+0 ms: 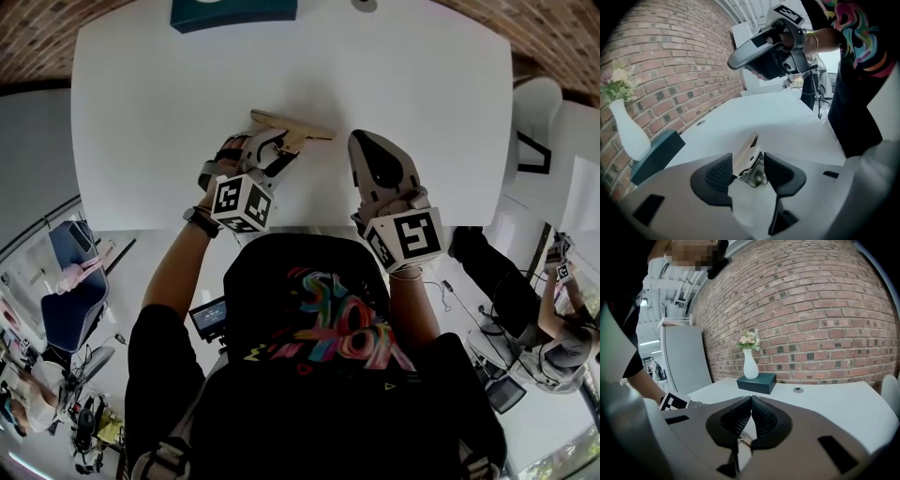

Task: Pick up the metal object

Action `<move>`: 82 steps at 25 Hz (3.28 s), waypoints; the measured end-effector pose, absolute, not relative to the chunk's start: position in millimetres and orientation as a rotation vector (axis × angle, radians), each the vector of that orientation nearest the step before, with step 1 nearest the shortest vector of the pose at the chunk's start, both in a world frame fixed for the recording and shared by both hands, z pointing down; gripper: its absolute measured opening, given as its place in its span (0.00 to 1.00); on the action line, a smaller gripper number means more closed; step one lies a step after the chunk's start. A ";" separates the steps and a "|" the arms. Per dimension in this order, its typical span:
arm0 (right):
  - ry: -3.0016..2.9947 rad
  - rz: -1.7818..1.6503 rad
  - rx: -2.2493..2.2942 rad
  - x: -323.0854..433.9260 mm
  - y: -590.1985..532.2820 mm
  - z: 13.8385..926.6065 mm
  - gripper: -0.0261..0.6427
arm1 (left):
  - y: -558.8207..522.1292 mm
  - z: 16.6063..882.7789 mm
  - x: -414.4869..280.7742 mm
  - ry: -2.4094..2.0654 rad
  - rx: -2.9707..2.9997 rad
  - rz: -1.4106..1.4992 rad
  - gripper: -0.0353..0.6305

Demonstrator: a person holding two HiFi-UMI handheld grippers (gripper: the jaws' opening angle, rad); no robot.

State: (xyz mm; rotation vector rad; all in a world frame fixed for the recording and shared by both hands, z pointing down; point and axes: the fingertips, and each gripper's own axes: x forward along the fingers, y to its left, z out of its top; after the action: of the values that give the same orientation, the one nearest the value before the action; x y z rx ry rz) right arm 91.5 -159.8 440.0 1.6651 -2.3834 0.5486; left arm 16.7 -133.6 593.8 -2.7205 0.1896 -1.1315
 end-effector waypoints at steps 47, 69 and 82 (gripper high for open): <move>-2.354 0.613 1.641 96.5 -153.2 450.0 0.06 | -146.2 590.2 22.8 0.204 -2.627 -1.122 0.20; -2.459 0.516 1.638 91.0 -147.5 393.4 0.06 | -167.3 473.6 11.5 0.560 -2.814 -0.856 0.20; -2.511 0.410 1.676 104.5 -145.0 348.6 0.06 | -163.2 371.5 2.7 0.749 -2.991 -0.519 0.20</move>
State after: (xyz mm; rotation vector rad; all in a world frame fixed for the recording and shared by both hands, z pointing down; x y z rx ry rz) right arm 104.5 -145.0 348.6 1.6758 -2.5105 0.4095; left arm 2.7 -163.2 371.5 -2.9908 0.7490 -0.5188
